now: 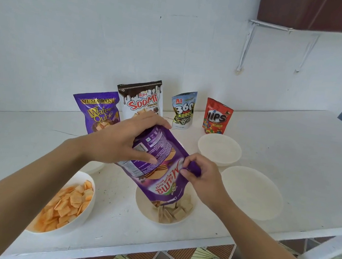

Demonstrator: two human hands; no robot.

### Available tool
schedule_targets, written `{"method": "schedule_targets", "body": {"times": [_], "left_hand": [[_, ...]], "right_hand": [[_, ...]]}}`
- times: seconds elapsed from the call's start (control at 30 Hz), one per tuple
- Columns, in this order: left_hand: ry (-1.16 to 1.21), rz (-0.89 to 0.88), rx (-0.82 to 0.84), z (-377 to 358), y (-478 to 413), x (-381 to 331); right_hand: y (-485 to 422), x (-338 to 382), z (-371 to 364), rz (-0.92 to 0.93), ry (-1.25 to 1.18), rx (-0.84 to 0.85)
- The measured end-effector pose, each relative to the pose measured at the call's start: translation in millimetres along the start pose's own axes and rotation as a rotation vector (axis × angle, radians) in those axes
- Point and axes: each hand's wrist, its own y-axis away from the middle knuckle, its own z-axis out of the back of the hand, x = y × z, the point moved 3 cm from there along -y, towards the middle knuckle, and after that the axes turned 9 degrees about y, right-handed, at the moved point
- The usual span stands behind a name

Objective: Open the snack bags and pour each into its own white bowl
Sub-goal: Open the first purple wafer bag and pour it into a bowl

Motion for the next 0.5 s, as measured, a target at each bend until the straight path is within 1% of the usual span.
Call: {"method": "schedule_targets", "body": {"times": [0.13, 0.23, 0.37, 0.43, 0.5], "left_hand": [[0.109, 0.025, -0.160, 6, 11, 12], [0.137, 0.082, -0.235, 5, 18, 22], [0.201, 0.119, -0.381, -1, 21, 28], [0.167, 0.128, -0.394, -3, 21, 32], [0.135, 0.113, -0.367, -3, 21, 33]], "right_hand": [[0, 2, -1, -0.004, -0.035, -0.005], [1, 2, -3, -0.014, -0.001, -0.003], [4, 4, -6, -0.022, 0.012, -0.011], [4, 3, -6, -0.035, 0.022, -0.017], [3, 2, -5, -0.041, 0.036, -0.022]]}}
